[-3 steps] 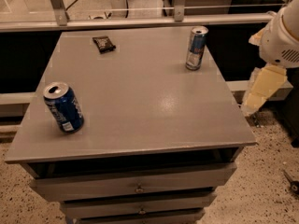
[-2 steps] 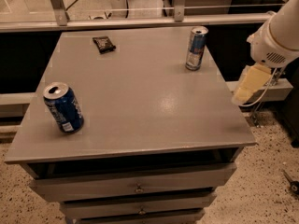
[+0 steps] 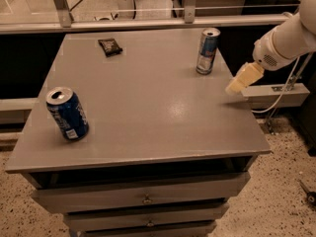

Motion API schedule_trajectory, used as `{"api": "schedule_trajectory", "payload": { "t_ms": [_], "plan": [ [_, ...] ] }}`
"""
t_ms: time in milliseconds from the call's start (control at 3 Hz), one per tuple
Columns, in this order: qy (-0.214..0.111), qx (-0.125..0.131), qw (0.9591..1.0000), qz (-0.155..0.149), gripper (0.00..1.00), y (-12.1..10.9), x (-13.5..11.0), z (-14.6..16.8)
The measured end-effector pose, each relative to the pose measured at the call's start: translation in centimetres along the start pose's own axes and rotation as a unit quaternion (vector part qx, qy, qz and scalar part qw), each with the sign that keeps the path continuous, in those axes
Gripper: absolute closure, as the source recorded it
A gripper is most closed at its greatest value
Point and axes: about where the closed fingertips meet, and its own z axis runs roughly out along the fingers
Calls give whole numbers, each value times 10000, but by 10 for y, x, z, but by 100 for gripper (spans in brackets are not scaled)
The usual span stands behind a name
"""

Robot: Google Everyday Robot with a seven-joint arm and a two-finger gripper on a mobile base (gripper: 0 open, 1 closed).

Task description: Move redbull can near pepsi can

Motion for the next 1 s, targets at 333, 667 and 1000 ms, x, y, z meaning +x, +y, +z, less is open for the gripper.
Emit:
{"api": "schedule_trajectory", "payload": {
  "t_ms": [333,667,1000],
  "plan": [
    [-617,-237,9966,482,0,-10,-17,30],
    [-1291,-577,9868,787,0,-8,-42,50],
    [-2090,-810,9706,881,0,-1,-71,67]
  ]
}}
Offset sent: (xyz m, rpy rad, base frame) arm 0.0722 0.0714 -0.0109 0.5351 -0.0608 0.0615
